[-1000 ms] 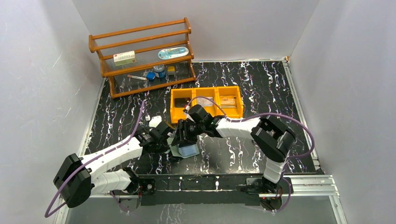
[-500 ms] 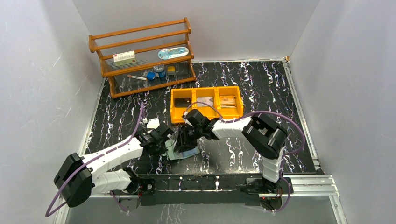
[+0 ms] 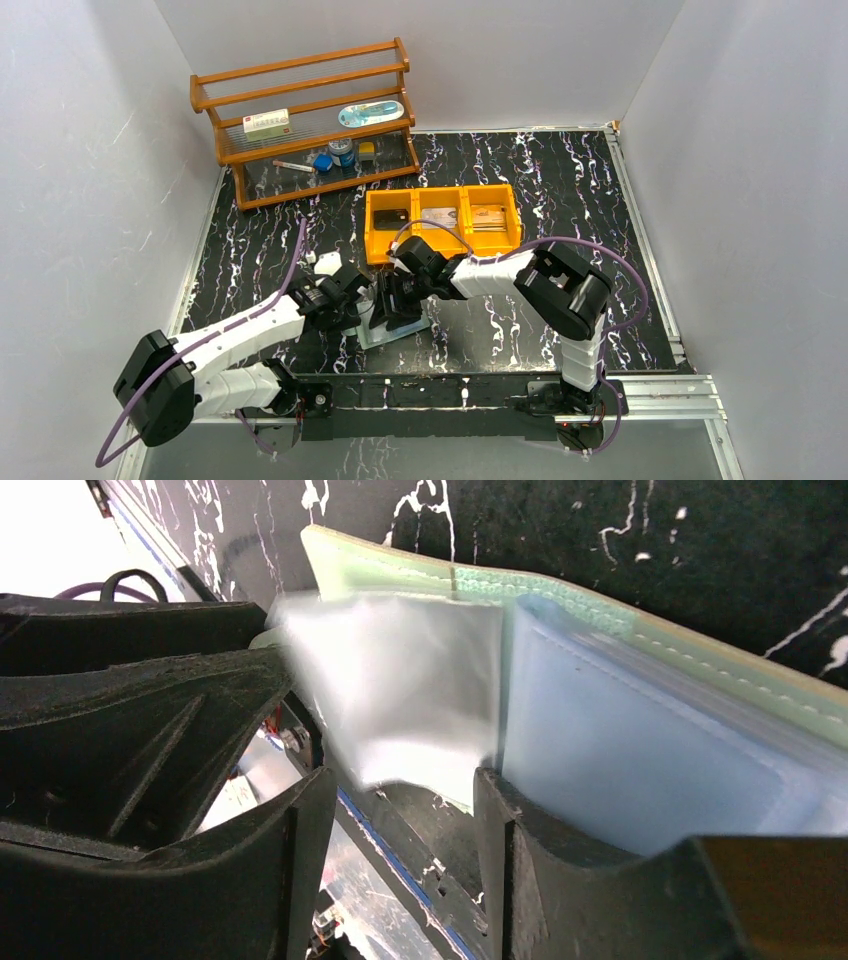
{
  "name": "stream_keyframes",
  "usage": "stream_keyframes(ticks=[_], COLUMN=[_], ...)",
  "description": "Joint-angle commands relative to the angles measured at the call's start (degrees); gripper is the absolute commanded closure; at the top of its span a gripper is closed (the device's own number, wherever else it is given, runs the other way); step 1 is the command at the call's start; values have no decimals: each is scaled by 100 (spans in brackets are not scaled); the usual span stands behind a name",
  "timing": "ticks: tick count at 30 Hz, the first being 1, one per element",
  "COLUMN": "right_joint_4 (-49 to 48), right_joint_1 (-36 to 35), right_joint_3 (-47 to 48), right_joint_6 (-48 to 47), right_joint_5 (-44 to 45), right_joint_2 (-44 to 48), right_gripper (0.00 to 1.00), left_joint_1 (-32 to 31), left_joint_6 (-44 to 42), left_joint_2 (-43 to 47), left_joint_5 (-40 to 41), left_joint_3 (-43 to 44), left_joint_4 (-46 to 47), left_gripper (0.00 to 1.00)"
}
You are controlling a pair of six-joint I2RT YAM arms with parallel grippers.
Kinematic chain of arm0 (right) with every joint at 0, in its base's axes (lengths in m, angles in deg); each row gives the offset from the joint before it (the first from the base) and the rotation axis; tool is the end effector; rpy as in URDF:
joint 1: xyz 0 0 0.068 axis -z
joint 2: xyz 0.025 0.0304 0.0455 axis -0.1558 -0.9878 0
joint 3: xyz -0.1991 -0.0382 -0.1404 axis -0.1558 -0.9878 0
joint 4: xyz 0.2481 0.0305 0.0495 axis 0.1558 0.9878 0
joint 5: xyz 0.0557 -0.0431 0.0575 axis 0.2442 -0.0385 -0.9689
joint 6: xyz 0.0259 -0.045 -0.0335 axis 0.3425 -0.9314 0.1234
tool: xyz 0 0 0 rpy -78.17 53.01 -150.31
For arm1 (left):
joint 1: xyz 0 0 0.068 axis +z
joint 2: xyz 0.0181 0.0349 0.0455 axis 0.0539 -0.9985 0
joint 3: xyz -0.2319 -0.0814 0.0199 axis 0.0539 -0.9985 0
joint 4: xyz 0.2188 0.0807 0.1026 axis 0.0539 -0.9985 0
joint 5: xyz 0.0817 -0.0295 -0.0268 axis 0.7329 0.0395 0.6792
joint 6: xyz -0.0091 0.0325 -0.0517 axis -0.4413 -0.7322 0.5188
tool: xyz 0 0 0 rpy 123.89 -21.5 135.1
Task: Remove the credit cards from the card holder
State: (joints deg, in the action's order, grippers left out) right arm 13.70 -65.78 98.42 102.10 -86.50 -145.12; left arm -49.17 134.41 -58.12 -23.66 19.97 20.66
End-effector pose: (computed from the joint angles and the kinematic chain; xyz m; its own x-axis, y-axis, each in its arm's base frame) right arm 0.1890 0.3271 0.1133 -0.9717 -0.1752 -0.1583 -0.2339 0.6216 0.7476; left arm 0.1517 -0.1330 0.1613 -0.8159 -0.2714 -0.5106 -0.2111 0.9619 -0.1738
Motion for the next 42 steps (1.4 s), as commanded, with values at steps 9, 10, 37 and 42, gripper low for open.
stream_keyframes(ticks=[9, 10, 37, 42], right_joint_4=[-260, -182, 1350, 1066], right_joint_1=[-5, 2, 456, 514], right_joint_3=[-185, -158, -351, -444], right_joint_6=[62, 84, -175, -301], right_joint_5=[165, 207, 2107, 1376], right_joint_2=[-95, -120, 1648, 1477], right_gripper=[39, 45, 41, 43], left_joint_1=[40, 38, 102, 100], left_joint_6=[140, 147, -523, -689], left_joint_2=[228, 238, -465, -484], left_joint_5=[281, 284, -389, -457], left_joint_3=[577, 612, -127, -82], left_joint_4=[-178, -198, 1263, 1384], left_gripper=[57, 56, 71, 71])
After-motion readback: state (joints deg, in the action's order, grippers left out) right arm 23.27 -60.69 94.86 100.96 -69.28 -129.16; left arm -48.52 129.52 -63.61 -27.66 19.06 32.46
